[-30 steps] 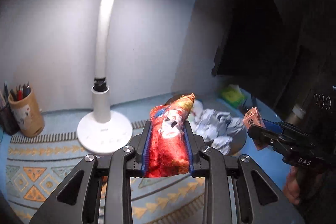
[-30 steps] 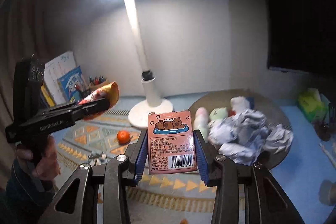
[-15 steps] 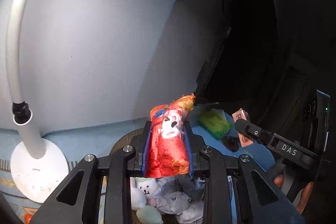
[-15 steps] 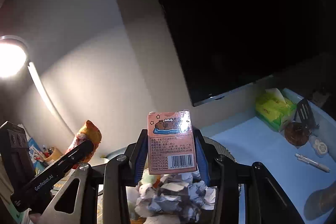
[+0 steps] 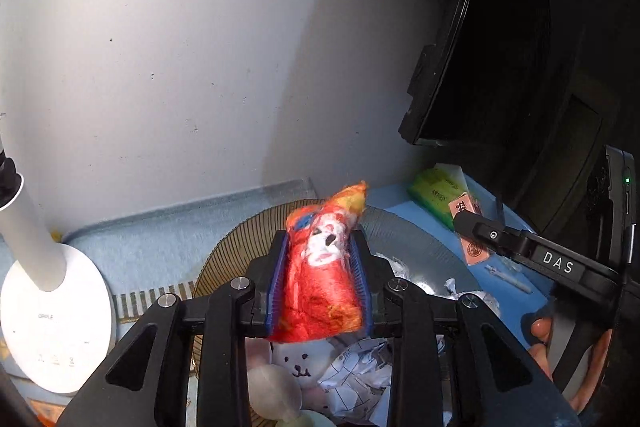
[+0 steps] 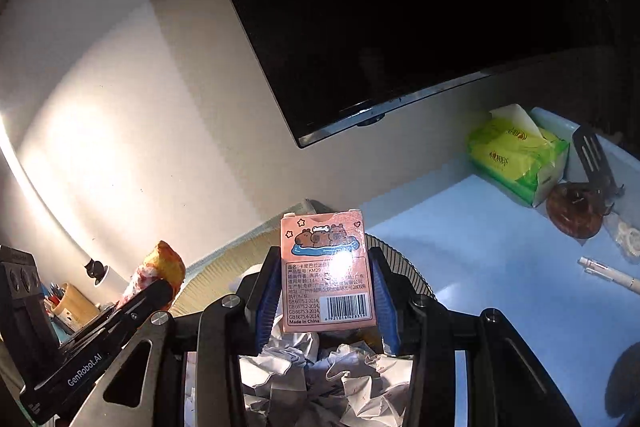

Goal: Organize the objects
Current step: 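Carry the snack bag and pink box over the amber bowl and open both grippers, then move both grippers back toward the plaid bow and the orange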

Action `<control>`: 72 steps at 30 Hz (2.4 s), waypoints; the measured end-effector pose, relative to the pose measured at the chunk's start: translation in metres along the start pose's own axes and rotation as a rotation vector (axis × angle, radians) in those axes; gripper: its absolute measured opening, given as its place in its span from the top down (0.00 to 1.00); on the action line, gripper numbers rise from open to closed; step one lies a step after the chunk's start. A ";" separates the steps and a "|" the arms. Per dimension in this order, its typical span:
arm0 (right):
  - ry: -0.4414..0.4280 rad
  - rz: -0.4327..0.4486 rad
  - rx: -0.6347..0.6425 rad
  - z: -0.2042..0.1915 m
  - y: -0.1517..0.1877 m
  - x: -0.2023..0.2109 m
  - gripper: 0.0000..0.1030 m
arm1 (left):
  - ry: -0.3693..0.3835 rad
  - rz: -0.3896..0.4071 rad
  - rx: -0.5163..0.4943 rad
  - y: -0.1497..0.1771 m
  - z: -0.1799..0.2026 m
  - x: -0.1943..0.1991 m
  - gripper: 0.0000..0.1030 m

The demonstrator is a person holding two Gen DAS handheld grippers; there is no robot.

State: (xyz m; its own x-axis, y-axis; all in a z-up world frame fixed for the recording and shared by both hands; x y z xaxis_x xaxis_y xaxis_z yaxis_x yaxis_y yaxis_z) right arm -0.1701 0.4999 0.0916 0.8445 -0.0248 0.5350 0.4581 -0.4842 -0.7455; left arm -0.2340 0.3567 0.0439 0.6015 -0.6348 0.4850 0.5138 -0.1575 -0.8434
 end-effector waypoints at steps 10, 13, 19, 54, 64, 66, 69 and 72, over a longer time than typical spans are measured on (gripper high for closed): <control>-0.051 0.029 0.001 0.000 -0.002 0.006 0.32 | 0.011 0.039 0.040 -0.010 -0.008 0.011 0.25; -0.055 0.033 0.012 -0.003 -0.001 0.007 0.32 | 0.003 0.045 0.043 -0.009 -0.010 0.013 0.25; -0.050 0.112 0.114 -0.016 0.000 0.019 0.32 | 0.011 0.089 0.060 -0.019 -0.012 0.044 0.25; -0.444 -0.398 0.332 -0.206 0.281 0.066 0.32 | -0.543 -0.019 0.272 0.220 -0.206 0.320 0.01; -0.406 -0.456 0.259 -0.191 0.287 0.046 0.24 | -0.561 -0.049 0.187 0.223 -0.191 0.310 0.01; -0.406 -0.451 0.246 -0.189 0.285 0.046 0.23 | -0.555 -0.051 0.197 0.224 -0.193 0.311 0.01; -0.392 -0.462 0.244 -0.189 0.285 0.043 0.22 | -0.547 -0.067 0.188 0.225 -0.190 0.308 0.01; -0.354 -0.505 0.290 -0.192 0.292 0.039 0.22 | -0.521 -0.109 0.160 0.228 -0.184 0.301 0.01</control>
State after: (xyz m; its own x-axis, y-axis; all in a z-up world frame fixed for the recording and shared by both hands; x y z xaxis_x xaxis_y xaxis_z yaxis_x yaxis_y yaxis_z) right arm -0.0574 0.1895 -0.0287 0.5251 0.4542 0.7197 0.8339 -0.1056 -0.5417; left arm -0.0486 -0.0097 -0.0456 0.7416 -0.1564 0.6523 0.6523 -0.0587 -0.7557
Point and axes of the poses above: each gripper's, at about its wrist camera, not at the fingertips, and x roughly against the way its jaws point, z to its right, y to its underside, the point moved 10 cm from there along -x, roughly the way its jaws point, and after that the axes turned 4 degrees about -x, right-handed, at the moved point
